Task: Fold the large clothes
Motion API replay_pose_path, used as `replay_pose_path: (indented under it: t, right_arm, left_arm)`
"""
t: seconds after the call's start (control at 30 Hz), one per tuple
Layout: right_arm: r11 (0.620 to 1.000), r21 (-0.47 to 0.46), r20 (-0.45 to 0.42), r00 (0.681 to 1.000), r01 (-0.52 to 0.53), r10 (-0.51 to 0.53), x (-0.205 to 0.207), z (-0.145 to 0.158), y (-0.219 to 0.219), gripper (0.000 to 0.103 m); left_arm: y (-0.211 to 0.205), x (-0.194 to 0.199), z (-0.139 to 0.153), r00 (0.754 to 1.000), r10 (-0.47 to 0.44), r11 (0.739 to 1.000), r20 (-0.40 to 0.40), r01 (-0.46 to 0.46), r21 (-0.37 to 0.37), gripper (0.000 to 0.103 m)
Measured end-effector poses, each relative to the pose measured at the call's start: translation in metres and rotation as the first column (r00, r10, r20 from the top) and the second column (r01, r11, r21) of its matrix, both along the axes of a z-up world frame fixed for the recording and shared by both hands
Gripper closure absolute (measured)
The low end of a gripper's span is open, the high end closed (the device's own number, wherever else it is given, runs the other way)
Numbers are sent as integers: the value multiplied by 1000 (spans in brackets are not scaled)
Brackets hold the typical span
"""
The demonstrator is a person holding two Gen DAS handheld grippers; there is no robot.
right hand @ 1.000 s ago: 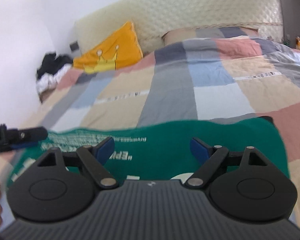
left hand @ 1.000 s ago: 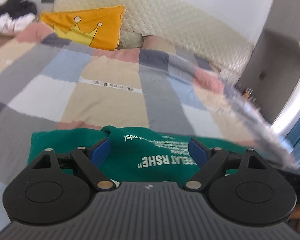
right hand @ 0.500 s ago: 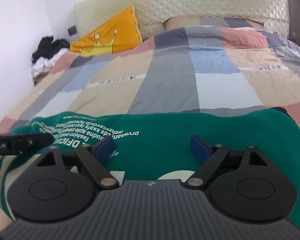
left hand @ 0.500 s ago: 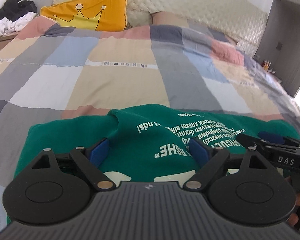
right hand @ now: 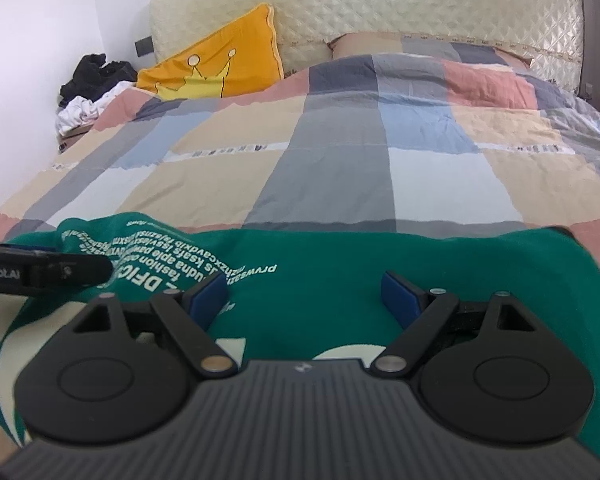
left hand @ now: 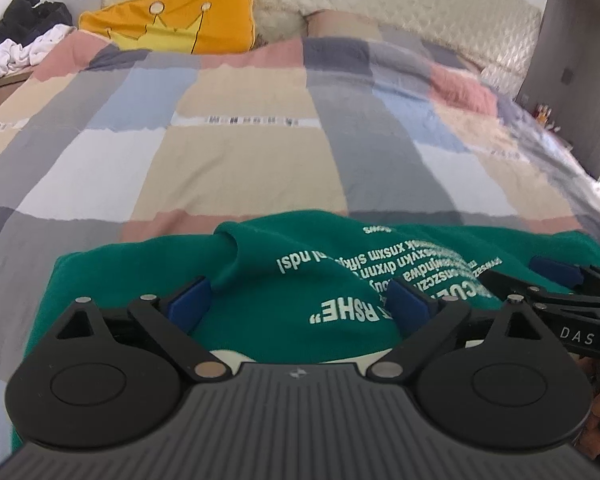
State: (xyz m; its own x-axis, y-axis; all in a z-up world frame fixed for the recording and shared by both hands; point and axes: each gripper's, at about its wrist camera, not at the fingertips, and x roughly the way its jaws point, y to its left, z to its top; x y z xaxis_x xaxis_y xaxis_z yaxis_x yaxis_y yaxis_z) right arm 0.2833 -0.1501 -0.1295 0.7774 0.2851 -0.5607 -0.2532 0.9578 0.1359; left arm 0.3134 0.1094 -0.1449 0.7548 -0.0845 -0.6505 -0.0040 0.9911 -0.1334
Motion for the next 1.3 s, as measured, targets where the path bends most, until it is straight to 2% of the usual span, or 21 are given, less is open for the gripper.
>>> replay_pose_path:
  t: [0.13, 0.3, 0.4, 0.5, 0.6, 0.77, 0.93, 1.03, 1.17, 1.3]
  right_arm:
    - [999, -16, 48, 998, 33, -32, -13, 19, -8, 17]
    - [993, -51, 58, 993, 105, -102, -17, 26, -25, 17]
    - [989, -50, 46, 989, 142, -139, -14, 21, -37, 17]
    - [984, -65, 43, 986, 164, -161, -11, 17, -40, 17]
    - [984, -72, 23, 987, 161, -160, -7, 9, -41, 18]
    - [986, -5, -36, 985, 169, -169, 4, -7, -50, 18]
    - [985, 10, -62, 984, 170, -169, 14, -17, -51, 17]
    - [985, 23, -66, 983, 173, -171, 13, -18, -52, 17]
    - [981, 25, -42, 981, 192, -191, 4, -12, -51, 18]
    - [976, 38, -3, 976, 216, -216, -11, 8, -52, 17]
  left_arm:
    - [6, -20, 21, 998, -3, 999, 67, 6, -44, 6]
    - [16, -42, 40, 990, 42, 999, 134, -40, -15, 6]
    - [28, -45, 38, 989, 90, 996, 114, -89, -10, 6]
    - [41, -39, 26, 991, 123, 992, 50, -122, -21, 6]
    - [46, -36, 13, 990, 143, 990, 15, -143, 15, 6]
    - [50, -30, -1, 988, 155, 987, -26, -153, 42, 6]
    - [58, -18, -12, 982, 178, 984, -67, -178, 8, 5]
    - [58, -18, -12, 982, 181, 983, -56, -181, 9, 5]
    - [51, -29, 1, 983, 185, 981, -19, -183, 66, 5]
    - [44, -56, 23, 983, 180, 982, 45, -182, 43, 6]
